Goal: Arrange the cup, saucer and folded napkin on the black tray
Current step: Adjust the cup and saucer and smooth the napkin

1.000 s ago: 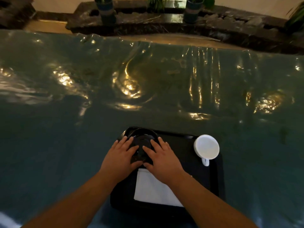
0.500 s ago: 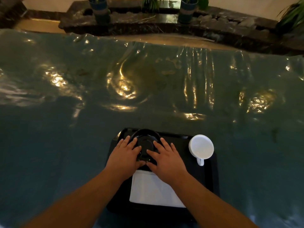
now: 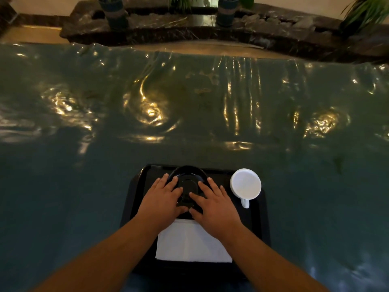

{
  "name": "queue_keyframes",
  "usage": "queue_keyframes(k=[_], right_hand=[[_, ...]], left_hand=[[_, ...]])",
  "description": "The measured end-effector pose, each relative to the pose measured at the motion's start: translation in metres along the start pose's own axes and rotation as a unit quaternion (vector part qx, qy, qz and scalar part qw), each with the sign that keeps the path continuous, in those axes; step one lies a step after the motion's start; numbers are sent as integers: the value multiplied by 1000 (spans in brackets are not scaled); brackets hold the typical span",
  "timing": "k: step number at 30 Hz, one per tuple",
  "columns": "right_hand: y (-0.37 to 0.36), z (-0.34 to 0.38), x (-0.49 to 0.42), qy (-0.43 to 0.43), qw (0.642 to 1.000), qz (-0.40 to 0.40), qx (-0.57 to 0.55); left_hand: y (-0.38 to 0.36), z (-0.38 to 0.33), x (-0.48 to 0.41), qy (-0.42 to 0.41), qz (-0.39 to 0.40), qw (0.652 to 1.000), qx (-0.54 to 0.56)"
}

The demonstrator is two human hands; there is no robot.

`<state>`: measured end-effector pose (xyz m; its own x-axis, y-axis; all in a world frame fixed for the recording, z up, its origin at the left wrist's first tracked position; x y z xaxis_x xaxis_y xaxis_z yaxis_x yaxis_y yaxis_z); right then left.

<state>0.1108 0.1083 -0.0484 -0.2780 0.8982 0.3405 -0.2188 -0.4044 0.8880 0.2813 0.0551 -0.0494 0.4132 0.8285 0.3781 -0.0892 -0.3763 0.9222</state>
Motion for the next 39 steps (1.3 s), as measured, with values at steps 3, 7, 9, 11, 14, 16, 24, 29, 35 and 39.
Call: queue_keyframes(k=[3, 7, 9, 11, 14, 16, 24, 29, 35, 39], right_hand=[[-1, 0, -1, -1, 1000, -4, 2], [-3, -1, 0, 2, 1000, -7, 5], [-3, -2, 1, -3, 1000, -11, 5], [0, 0, 2, -3, 1000, -11, 3], [21, 7, 3, 20, 997, -60, -39], [49, 2, 11, 34, 980, -180, -76], [81, -95, 41, -247, 961, -83, -96], [72, -96, 37, -248, 960, -70, -110], [72, -88, 31, -247, 959, -82, -113], [73, -81, 24, -239, 961, -81, -116]], left_hand=[[1, -2, -2, 3, 5, 1000, -1], [2, -6, -3, 2, 7, 1000, 3], [2, -8, -5, 2, 8, 1000, 5], [2, -10, -5, 6, 9, 1000, 8], [0, -9, -4, 8, 7, 1000, 19], [-1, -7, -3, 9, 4, 1000, 26], [0, -8, -7, 14, 22, 999, 32], [3, -9, -7, 13, 29, 999, 28], [4, -9, -7, 18, 33, 999, 33], [4, -9, -7, 16, 36, 999, 30]])
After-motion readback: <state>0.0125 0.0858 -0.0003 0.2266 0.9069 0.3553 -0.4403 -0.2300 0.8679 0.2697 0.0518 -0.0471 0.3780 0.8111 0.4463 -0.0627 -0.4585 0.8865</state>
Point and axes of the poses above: each hand's wrist, its own x-axis away from the middle knuckle, its own y-axis out of the back of the hand, z = x × y, the point moved 4 cm from there along -x, towards the middle knuckle, and after that the axes turned 5 degrees about y, right-handed, at the moved point
